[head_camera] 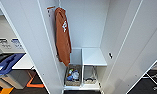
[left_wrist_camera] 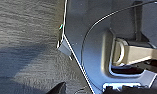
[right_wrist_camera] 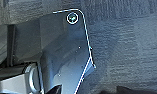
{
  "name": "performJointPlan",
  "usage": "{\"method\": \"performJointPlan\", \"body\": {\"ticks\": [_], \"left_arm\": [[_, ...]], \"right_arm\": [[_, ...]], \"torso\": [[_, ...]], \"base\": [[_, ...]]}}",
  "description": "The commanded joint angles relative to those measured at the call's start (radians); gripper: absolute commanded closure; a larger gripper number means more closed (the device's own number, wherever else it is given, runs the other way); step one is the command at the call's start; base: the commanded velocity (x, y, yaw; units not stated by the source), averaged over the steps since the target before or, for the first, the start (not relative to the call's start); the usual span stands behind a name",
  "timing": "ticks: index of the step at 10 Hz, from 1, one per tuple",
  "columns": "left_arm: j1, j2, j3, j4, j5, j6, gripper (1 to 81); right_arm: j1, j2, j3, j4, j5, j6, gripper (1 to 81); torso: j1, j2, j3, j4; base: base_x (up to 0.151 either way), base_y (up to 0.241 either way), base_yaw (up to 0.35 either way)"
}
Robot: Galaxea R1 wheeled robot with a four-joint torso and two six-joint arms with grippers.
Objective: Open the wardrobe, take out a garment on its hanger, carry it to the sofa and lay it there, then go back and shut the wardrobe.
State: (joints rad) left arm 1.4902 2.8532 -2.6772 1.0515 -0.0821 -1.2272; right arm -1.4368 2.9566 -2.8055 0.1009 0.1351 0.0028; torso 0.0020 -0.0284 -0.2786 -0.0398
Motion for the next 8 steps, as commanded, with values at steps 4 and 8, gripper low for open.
{"method": "performJointPlan", "body": {"ticks": [4,8], "left_arm": [[-0.075,-0.047,0.013,-0.853,0.125,0.948,1.0],[-0.153,-0.096,0.008,-1.156,0.188,1.071,1.0]], "right_arm": [[0.095,-0.061,0.009,0.117,-0.062,0.039,1.0],[0.178,-0.171,0.081,0.206,-0.045,0.049,1.0]], "torso": [[0.000,0.000,0.000,0.000],[0.000,0.000,0.000,0.000]], "base": [[0.000,0.000,0.000],[0.000,0.000,0.000]]}}
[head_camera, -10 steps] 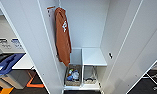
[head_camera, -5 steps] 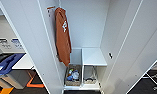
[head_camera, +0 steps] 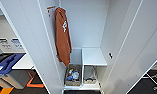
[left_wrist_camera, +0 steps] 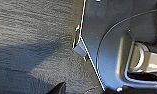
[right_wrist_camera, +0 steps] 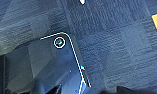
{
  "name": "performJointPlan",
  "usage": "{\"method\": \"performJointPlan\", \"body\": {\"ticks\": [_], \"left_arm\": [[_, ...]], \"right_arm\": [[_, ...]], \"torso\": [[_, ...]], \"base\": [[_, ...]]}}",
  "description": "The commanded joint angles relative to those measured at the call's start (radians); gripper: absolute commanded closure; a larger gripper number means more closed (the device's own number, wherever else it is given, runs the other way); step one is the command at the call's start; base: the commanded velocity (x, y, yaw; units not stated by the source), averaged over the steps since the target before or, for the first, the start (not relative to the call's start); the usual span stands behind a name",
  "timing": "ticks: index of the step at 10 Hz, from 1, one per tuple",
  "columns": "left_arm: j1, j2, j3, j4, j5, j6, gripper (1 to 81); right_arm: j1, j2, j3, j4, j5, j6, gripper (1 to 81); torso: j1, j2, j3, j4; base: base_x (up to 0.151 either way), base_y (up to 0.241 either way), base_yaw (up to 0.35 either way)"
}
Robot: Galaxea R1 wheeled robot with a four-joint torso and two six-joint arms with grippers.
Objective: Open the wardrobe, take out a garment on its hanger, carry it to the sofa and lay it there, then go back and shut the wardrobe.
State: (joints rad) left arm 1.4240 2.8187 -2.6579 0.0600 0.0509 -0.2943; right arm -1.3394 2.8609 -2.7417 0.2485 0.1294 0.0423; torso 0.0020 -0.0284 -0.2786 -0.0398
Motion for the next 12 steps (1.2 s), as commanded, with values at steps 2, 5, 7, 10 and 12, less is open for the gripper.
{"method": "performJointPlan", "body": {"ticks": [2,5,7,10,12], "left_arm": [[-0.115,-0.103,-0.007,-0.161,-0.040,0.142,1.0],[-0.168,-0.138,-0.001,-0.160,-0.065,0.144,1.0],[-0.201,-0.185,0.062,-0.164,-0.074,0.144,1.0],[-0.245,-0.353,0.326,-0.172,-0.164,0.130,1.0],[-0.299,-0.430,0.389,-0.192,-0.161,0.096,1.0]], "right_arm": [[0.128,-0.157,0.069,0.097,-0.040,0.025,1.0],[0.185,-0.257,0.151,0.097,-0.039,0.086,1.0],[0.229,-0.279,0.157,0.097,-0.040,0.108,1.0],[0.286,-0.308,0.157,0.098,-0.043,0.158,1.0],[0.326,-0.349,0.169,0.098,-0.040,0.245,1.0]], "torso": [[0.000,0.000,0.000,0.000],[0.000,0.000,-0.001,0.000],[0.000,0.000,-0.001,0.000],[0.001,0.001,-0.001,0.000],[0.001,0.001,-0.001,0.000]], "base": [[0.000,0.000,0.000],[0.000,0.000,0.000],[0.000,0.000,0.000],[0.000,0.000,0.000],[0.000,0.000,0.000]]}}
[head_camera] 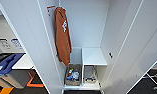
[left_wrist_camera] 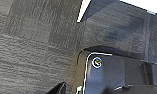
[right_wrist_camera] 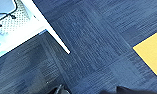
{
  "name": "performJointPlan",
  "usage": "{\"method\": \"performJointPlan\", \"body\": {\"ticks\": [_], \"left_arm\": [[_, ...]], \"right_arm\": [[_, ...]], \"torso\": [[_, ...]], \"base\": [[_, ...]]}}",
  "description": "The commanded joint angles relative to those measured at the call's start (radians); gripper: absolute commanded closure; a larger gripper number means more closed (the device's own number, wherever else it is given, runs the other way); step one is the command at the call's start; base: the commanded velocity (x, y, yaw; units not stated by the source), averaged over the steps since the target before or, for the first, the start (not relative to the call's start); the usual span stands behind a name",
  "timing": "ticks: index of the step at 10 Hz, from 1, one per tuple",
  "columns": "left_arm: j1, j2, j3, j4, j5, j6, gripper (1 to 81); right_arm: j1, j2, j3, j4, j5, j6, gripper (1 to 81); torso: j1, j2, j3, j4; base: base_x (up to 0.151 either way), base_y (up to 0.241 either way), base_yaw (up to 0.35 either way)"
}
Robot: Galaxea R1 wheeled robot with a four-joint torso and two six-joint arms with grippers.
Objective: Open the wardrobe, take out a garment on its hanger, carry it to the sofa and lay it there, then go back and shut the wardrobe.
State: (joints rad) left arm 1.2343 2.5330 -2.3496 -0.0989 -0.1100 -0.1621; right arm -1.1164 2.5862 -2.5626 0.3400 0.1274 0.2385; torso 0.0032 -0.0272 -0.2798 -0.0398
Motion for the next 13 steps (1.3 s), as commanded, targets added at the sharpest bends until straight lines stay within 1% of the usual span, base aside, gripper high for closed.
{"method": "performJointPlan", "body": {"ticks": [1,2,3,4,6,8,9,11,13], "left_arm": [[-0.133,-0.183,0.104,-0.035,0.000,-0.082,1.0],[-0.155,-0.216,0.116,-0.035,0.000,-0.137,1.0],[-0.179,-0.252,0.118,-0.035,0.000,-0.211,1.0],[-0.212,-0.294,0.118,-0.036,0.000,-0.302,1.0],[-0.293,-0.345,0.124,-0.038,0.003,-0.418,1.0],[-0.382,-0.341,0.151,-0.038,0.007,-0.466,1.0],[-0.420,-0.330,0.173,-0.036,0.000,-0.487,1.0],[-0.501,-0.292,0.194,-0.038,0.004,-0.496,1.0],[-0.584,-0.253,0.213,-0.038,0.010,-0.537,1.0]], "right_arm": [[0.124,-0.096,-0.005,0.007,-0.037,0.088,1.0],[0.140,-0.116,-0.005,0.007,-0.037,0.122,1.0],[0.152,-0.137,-0.005,0.005,-0.037,0.157,1.0],[0.166,-0.156,-0.005,0.007,-0.037,0.188,1.0],[0.192,-0.171,-0.004,0.005,-0.037,0.266,1.0],[0.224,-0.176,0.010,0.005,-0.037,0.332,1.0],[0.243,-0.176,0.022,0.005,-0.038,0.352,1.0],[0.285,-0.179,0.050,0.007,-0.037,0.399,1.0],[0.325,-0.191,0.079,0.005,-0.031,0.467,1.0]], "torso": [[0.000,0.000,0.000,0.000],[0.000,0.000,0.000,0.000],[0.000,0.000,0.000,0.000],[0.000,0.000,0.000,0.000],[0.001,0.000,-0.001,0.000],[0.001,0.001,-0.001,0.000],[0.001,0.001,-0.001,0.000],[0.002,0.001,-0.002,0.000],[0.002,0.002,-0.002,0.000]], "base": [[0.000,0.000,0.000],[0.000,0.000,0.000],[0.000,0.000,0.000],[0.000,0.000,0.000],[0.000,0.000,0.000],[0.000,0.000,0.000],[0.000,0.000,0.000],[0.000,0.000,0.000],[0.000,0.000,0.000]]}}
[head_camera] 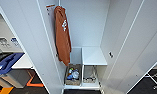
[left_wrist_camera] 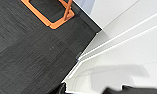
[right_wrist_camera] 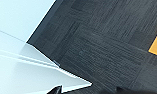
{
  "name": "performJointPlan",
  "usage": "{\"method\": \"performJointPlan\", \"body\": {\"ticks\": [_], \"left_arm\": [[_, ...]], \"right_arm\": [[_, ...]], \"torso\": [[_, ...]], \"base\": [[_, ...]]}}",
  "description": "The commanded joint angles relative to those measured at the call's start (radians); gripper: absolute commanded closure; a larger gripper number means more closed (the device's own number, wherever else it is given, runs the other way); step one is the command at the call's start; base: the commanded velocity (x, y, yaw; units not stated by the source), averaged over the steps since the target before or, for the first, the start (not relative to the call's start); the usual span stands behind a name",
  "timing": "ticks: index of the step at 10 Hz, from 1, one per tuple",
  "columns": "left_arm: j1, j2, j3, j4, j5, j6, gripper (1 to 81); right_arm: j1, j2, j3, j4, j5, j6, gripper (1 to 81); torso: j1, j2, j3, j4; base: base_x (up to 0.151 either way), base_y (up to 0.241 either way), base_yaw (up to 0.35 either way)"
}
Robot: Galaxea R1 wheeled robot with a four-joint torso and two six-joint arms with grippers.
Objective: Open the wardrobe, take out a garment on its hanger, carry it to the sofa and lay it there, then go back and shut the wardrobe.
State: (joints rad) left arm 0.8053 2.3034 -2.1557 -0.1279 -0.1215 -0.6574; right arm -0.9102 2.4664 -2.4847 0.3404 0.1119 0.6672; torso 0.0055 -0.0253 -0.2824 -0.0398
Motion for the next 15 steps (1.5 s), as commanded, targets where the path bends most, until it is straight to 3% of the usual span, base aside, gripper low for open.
{"method": "performJointPlan", "body": {"ticks": [1,2,5,9,10,12,15], "left_arm": [[-0.191,-0.002,0.014,-0.009,0.023,-0.063,1.0],[-0.218,0.024,-0.001,-0.009,0.042,-0.086,1.0],[-0.231,0.151,-0.030,0.010,0.062,-0.094,1.0],[-0.183,0.423,-0.171,0.123,0.109,-0.090,1.0],[-0.174,0.458,-0.210,0.126,0.112,-0.090,1.0],[-0.172,0.449,-0.220,0.131,0.112,-0.090,1.0],[-0.156,0.446,-0.222,0.160,0.138,-0.090,1.0]], "right_arm": [[0.139,-0.082,0.020,0.005,-0.014,0.070,1.0],[0.156,-0.085,0.044,0.005,-0.014,0.106,1.0],[0.184,0.002,0.164,-0.014,0.003,0.117,1.0],[0.173,0.228,0.201,-0.176,0.017,0.115,1.0],[0.171,0.237,0.199,-0.181,0.017,0.115,1.0],[0.155,0.177,0.170,-0.162,0.017,0.124,1.0],[0.168,-0.005,0.080,-0.161,0.006,0.215,1.0]], "torso": [[0.000,0.000,0.000,0.000],[0.000,0.000,0.000,0.000],[0.001,0.001,0.000,0.000],[0.001,0.001,-0.001,0.000],[0.002,0.001,-0.001,0.000],[0.002,0.002,-0.001,0.000],[0.002,0.002,-0.002,0.000]], "base": [[0.000,0.000,0.000],[0.000,0.000,0.000],[0.000,0.000,0.000],[0.000,0.000,0.000],[0.000,0.000,0.000],[0.000,0.000,0.000],[0.000,0.000,0.000]]}}
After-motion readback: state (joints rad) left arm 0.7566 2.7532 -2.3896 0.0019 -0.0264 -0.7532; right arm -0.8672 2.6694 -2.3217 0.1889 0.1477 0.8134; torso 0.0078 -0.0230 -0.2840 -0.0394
